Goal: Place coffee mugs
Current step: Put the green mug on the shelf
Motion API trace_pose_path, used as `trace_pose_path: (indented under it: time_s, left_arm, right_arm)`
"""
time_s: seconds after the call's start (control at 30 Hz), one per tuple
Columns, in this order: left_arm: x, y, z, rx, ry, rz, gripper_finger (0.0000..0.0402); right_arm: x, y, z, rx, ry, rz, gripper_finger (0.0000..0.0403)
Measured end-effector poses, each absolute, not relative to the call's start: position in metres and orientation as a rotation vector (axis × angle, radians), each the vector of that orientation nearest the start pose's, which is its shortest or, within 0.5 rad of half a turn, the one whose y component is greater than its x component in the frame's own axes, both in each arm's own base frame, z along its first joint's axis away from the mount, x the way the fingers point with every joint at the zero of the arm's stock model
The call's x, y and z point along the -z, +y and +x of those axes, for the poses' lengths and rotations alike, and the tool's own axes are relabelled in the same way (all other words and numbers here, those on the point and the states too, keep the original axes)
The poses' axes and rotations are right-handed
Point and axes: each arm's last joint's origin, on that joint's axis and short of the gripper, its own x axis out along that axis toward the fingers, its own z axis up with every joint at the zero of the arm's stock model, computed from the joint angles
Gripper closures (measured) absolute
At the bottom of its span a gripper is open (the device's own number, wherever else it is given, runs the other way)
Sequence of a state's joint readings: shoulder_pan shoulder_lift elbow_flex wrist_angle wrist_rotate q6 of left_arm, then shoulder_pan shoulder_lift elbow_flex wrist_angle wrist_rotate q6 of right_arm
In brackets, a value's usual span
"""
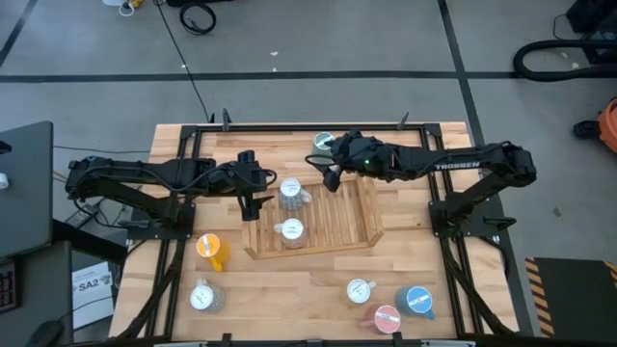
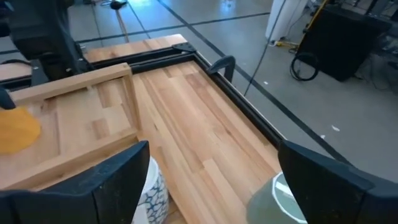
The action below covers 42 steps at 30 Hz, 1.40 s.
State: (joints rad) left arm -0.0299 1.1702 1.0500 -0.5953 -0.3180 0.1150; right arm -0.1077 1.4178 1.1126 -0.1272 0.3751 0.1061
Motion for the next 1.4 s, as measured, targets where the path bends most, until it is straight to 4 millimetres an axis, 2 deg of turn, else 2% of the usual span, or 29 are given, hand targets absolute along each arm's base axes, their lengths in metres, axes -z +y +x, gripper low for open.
trace_pose_path:
  time_s: [0.17, 0.37, 0.5, 0.6, 0.7, 0.83, 0.93, 1.17, 1.4]
  left_arm:
    - [-0.314, 0.002, 0.240, -0.235, 0.723, 0.234, 0.0100]
    - [-0.314, 0.002, 0.240, -0.235, 0.723, 0.234, 0.0099]
    - [-0.314, 0.002, 0.240, -0.235, 0.723, 0.234, 0.0099]
    - [-0.314, 0.002, 0.240, -0.234, 0.723, 0.234, 0.0099]
    - [-0.314, 0.002, 0.240, -0.235, 0.722, 0.234, 0.0099]
    - [-0.315, 0.002, 0.240, -0.236, 0.711, 0.233, 0.0099]
    - [-0.316, 0.002, 0.241, -0.233, 0.698, 0.242, 0.0099]
    - [-0.319, 0.002, 0.243, -0.229, 0.671, 0.259, 0.0099]
    - [-0.319, 0.002, 0.243, -0.231, 0.672, 0.262, 0.0099]
  right_arm:
    - [-0.307, -0.058, 0.312, 0.516, 0.414, 0.079, 0.0042]
    - [-0.300, -0.107, 0.298, 0.461, 0.464, 0.291, 0.0043]
    - [-0.300, -0.139, 0.285, 0.491, 0.450, 0.344, 0.0043]
    - [-0.309, -0.157, 0.277, 0.527, 0.431, 0.344, 0.0042]
    - [-0.327, -0.170, 0.279, 0.533, 0.432, 0.315, 0.0042]
    - [-0.346, -0.188, 0.297, 0.540, 0.546, 0.290, 0.0043]
    - [-0.348, -0.201, 0.315, 0.534, 0.690, 0.301, 0.0043]
    - [-0.323, -0.223, 0.348, 0.519, 0.959, 0.312, 0.0042]
    - [-0.292, -0.234, 0.365, 0.509, 1.058, 0.340, 0.0041]
